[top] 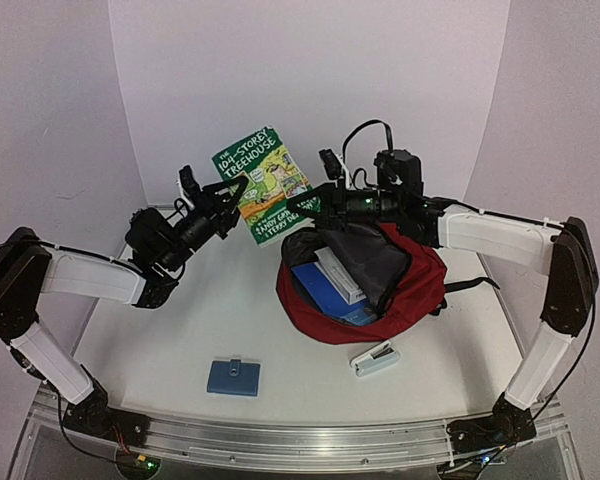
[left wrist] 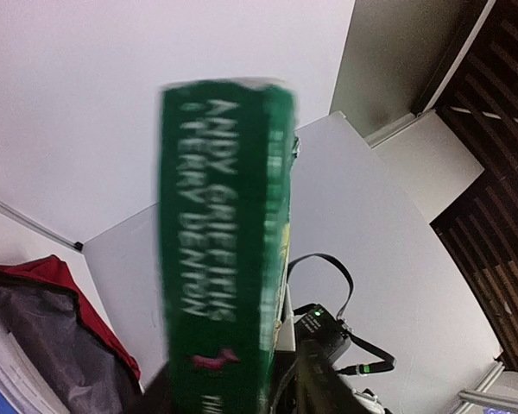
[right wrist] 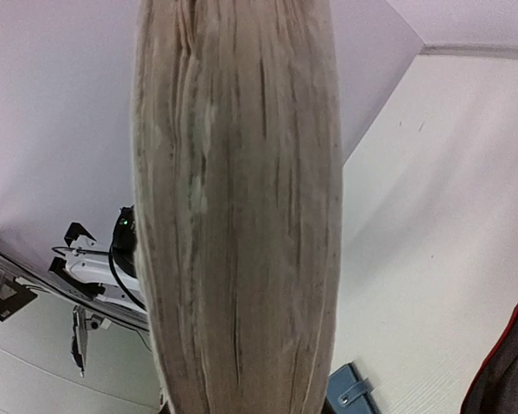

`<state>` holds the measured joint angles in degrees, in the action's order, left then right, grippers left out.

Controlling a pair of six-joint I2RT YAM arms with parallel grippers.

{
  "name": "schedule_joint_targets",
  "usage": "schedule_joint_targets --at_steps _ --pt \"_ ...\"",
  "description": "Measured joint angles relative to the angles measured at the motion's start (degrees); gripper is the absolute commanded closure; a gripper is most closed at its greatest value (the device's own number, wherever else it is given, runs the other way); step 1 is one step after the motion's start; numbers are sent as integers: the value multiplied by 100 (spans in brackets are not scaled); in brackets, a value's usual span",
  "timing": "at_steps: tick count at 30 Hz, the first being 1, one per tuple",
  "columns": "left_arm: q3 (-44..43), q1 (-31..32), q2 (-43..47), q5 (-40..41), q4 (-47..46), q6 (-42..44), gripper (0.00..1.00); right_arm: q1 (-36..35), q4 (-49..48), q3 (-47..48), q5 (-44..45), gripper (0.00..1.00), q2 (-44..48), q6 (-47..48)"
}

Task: Pack the student bag
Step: Pick up the book from the center of the board.

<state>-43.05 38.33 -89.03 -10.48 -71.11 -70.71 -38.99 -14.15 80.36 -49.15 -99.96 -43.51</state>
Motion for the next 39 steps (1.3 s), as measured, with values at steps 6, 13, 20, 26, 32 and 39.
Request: schedule_joint_targets --at_steps 6,13,20,26,32,39 --pt "-9 -28 422 -502 869 284 8 185 272 -321 -159 100 283 443" --pt "-436 -63 1650 -1378 3830 1889 3 353 1940 -831 -527 100 1369 2068" --pt "-1151 -66 1953 -2533 6369 3423 4 366 4056 -995 -709 100 2122 4230" --pt "-1477 -7 1907 -3244 8072 4439 6 360 5386 -1040 -849 100 2154 5306" --pt "-1786 431 1694 -3610 8578 4983 8 279 5979 -943 -968 100 1945 5837" --pt "-1786 687 1280 -3750 8563 5142 20 4 6430 -742 -947 100 1626 6230"
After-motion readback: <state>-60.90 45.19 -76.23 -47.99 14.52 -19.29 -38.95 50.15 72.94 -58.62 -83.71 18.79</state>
